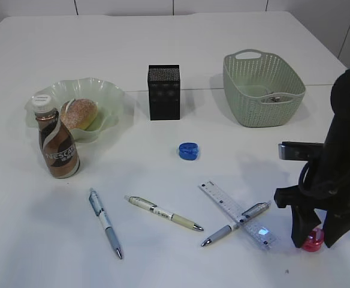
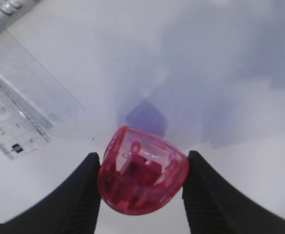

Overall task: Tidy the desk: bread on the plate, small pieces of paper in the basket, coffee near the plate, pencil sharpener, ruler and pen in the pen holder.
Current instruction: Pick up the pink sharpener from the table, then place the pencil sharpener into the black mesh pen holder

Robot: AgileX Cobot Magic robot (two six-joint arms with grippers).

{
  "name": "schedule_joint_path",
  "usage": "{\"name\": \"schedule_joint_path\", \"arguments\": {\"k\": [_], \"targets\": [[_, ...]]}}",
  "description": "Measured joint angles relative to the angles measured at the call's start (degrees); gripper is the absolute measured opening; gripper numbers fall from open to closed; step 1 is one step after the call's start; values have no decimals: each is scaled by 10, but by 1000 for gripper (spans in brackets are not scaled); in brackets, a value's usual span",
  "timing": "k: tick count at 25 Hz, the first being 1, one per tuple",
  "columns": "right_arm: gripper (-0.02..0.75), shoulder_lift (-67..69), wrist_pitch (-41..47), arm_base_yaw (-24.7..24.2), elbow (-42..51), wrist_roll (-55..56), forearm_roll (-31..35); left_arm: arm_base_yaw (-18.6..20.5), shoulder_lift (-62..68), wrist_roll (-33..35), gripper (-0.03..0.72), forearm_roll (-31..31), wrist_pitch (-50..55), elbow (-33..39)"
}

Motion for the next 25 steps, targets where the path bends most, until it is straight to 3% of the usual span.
{"name": "schedule_joint_path", "arguments": {"k": [7, 25], "targets": [[386, 2, 97, 0, -87, 0, 0, 0, 0, 0, 425, 0, 0, 0], [386, 4, 124, 0, -441, -23, 52, 0, 0, 0, 415, 0, -6, 0]]}}
